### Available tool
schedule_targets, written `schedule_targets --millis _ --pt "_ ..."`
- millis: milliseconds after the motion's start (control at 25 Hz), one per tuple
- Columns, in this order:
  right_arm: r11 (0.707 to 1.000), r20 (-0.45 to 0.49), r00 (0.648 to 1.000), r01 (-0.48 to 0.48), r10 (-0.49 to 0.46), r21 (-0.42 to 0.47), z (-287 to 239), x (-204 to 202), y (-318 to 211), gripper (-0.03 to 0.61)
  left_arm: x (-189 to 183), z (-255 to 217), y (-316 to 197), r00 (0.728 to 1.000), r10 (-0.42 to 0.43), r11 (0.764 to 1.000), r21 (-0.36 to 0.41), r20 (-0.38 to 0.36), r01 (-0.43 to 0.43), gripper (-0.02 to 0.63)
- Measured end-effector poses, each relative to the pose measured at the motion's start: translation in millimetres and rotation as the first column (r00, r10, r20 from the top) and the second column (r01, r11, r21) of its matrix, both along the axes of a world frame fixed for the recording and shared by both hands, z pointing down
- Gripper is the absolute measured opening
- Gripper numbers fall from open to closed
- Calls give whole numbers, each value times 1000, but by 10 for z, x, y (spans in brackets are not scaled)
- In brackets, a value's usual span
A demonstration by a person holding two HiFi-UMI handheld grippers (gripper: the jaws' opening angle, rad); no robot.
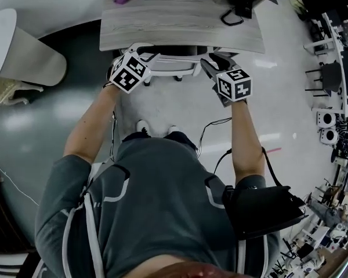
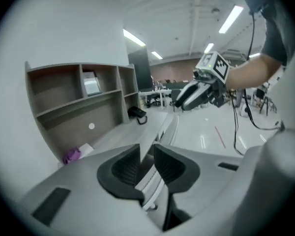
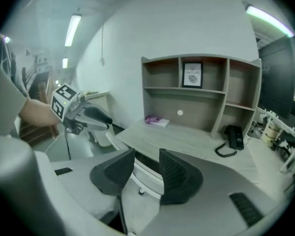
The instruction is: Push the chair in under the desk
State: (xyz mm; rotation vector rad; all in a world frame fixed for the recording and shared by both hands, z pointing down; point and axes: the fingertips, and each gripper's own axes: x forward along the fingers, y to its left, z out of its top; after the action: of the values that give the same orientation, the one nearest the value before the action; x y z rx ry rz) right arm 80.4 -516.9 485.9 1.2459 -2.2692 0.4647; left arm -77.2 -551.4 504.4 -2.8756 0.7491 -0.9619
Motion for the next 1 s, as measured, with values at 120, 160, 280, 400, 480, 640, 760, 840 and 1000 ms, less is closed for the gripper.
schedule_targets --millis 120,160,280,400,480,640,760,840,1000 --pt "997 86 995 -52 47 55 -347 111 83 132 89 -438 97 983 -31 999 6 -182 33 86" --pt "996 114 993 -52 43 74 -448 108 102 114 114 -579 155 968 -10 1000 8 -252 12 81" --pt "991 162 987 -13 -10 136 -711 44 175 80 109 -900 316 912 16 1000 2 -410 -16 67" --pt "982 154 988 -6 -23 188 -1003 149 280 69 99 -1175 417 890 -29 999 15 -454 40 11" --pt "973 166 986 -14 -25 230 -1221 225 304 64 102 -1389 458 878 -35 996 51 -478 67 9" --pt "949 185 982 -25 -35 313 -1563 337 385 55 134 -1750 612 818 -52 997 22 -572 79 9" --pt "936 222 975 -61 -18 346 -1763 463 428 46 199 -1998 709 804 -66 995 21 -591 98 9" --pt "928 246 969 -78 -15 363 -1858 525 459 43 234 -2118 750 802 -79 991 38 -591 126 9" --pt "920 262 965 -111 10 375 -1950 641 460 35 266 -2266 749 771 -107 986 32 -628 163 9"
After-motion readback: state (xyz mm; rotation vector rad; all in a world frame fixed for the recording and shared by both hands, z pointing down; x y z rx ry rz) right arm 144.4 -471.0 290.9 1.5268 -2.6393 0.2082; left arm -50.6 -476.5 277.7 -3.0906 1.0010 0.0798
